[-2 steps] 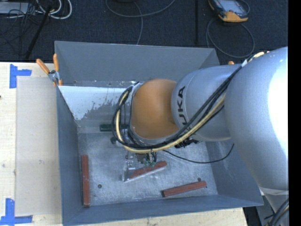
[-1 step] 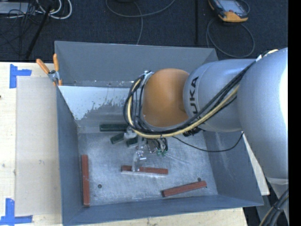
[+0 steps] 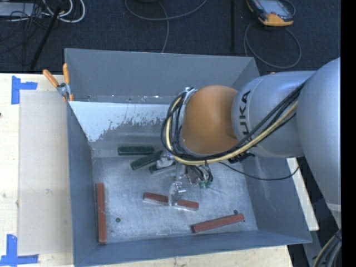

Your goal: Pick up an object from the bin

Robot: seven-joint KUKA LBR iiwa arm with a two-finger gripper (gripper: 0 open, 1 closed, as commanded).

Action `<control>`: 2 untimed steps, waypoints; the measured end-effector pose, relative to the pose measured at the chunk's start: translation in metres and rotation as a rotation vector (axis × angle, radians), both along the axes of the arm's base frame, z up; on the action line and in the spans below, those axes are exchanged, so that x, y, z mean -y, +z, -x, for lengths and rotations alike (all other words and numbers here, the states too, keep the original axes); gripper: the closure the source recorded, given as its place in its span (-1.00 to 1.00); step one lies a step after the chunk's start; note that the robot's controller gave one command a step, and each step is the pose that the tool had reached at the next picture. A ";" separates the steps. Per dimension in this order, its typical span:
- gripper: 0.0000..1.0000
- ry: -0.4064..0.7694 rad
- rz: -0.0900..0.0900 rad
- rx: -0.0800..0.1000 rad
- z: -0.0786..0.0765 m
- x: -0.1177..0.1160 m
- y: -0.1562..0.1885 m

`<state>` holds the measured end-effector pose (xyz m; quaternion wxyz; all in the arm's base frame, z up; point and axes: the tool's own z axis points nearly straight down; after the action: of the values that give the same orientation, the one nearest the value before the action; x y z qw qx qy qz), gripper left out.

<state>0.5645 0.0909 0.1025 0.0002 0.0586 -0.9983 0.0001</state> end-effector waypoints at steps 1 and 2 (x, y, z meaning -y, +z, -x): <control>-1.00 0.060 -0.004 0.004 0.011 0.013 -0.028; 1.00 0.108 -0.001 0.012 0.035 0.010 -0.026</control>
Offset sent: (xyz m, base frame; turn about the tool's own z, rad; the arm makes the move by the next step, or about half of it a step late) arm -0.0397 -0.0097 -0.0325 -0.1115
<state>0.5297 0.0813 0.0764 -0.0059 0.1123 -0.9937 -0.0001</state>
